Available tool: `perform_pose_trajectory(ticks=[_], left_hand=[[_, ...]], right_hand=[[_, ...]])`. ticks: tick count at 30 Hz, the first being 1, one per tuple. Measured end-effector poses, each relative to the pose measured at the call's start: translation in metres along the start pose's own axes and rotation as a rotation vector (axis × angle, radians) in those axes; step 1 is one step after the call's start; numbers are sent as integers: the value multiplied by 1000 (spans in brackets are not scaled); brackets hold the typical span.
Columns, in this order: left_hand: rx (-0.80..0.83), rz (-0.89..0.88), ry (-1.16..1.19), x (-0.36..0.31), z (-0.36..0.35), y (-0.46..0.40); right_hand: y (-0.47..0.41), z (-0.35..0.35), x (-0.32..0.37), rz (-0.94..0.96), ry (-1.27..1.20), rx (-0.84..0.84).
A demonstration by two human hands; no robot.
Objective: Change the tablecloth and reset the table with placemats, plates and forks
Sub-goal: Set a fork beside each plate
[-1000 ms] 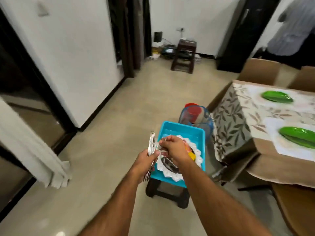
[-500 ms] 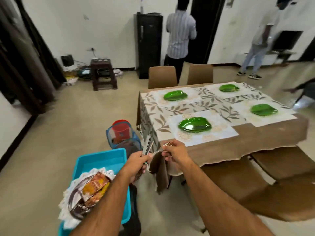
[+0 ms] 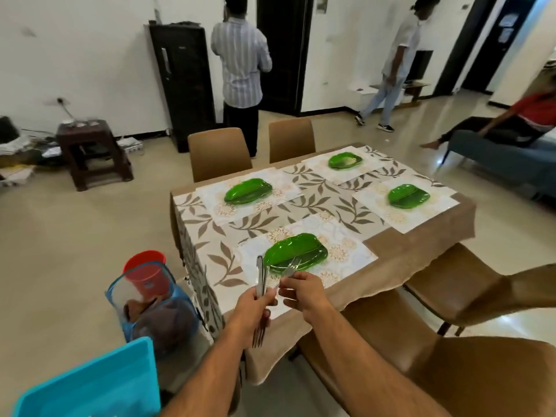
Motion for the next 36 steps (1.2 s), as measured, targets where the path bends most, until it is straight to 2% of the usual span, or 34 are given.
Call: perform_pose_trajectory(ticks=[3,10,17,23,30,36], left_hand=[[19,53,-56,-7,-12,-31],[14,132,57,-29,-57,-96],[10,190,93,-44,-92,-176],[-60,249,150,-41,-125,-231],[-127,283,149,-33,-150,-268],[-107,280,109,-36,-158,-289]], right_hand=[[-31,14,18,15,-11,-79],[-111,53,62,64,51,-122],[-238,145,107,92,637,-255],[-325,172,113,125,1020,-243],[-376,166,85,87,1073,-178],[-380,168,88,109,1144,-218]])
Point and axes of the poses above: each hand's wrist, its own y-axis away from the middle knuckle, its own z-axis out of the back of the hand, x = y × z, the point moved 4 cm from there along -y, towards the middle knuckle, and after that the axes turned 7 degrees about -y, right-handed, at the moved point
